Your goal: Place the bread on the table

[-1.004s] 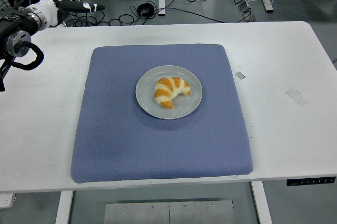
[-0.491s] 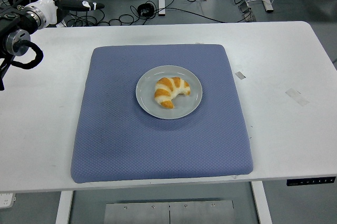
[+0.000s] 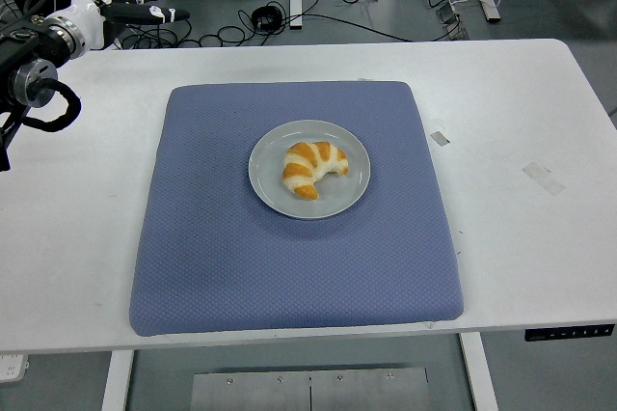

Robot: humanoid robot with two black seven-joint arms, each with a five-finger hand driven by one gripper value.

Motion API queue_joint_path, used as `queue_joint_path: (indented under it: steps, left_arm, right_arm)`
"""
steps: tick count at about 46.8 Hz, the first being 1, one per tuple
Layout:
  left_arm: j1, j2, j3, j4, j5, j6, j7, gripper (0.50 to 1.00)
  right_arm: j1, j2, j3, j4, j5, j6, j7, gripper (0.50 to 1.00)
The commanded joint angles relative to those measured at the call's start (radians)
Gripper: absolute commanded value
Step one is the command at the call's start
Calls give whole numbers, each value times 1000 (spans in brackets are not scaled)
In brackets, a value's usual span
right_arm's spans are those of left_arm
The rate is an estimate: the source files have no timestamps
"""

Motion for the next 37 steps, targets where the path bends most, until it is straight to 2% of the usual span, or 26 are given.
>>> queue_joint_path:
  steps: [1, 25, 37]
  left_arm:
    - [-1, -1, 2, 0, 2, 6, 2, 972]
    - [-17, -1, 18, -18, 14, -1, 2, 971]
    - [-95, 35, 206, -178, 14, 0, 2, 968]
  right_arm:
    - [0, 0, 0, 0, 0, -1, 0, 1000]
    - [0, 0, 0, 0, 0, 1, 0, 1000]
    - [0, 0, 0, 0, 0, 0, 0, 1000]
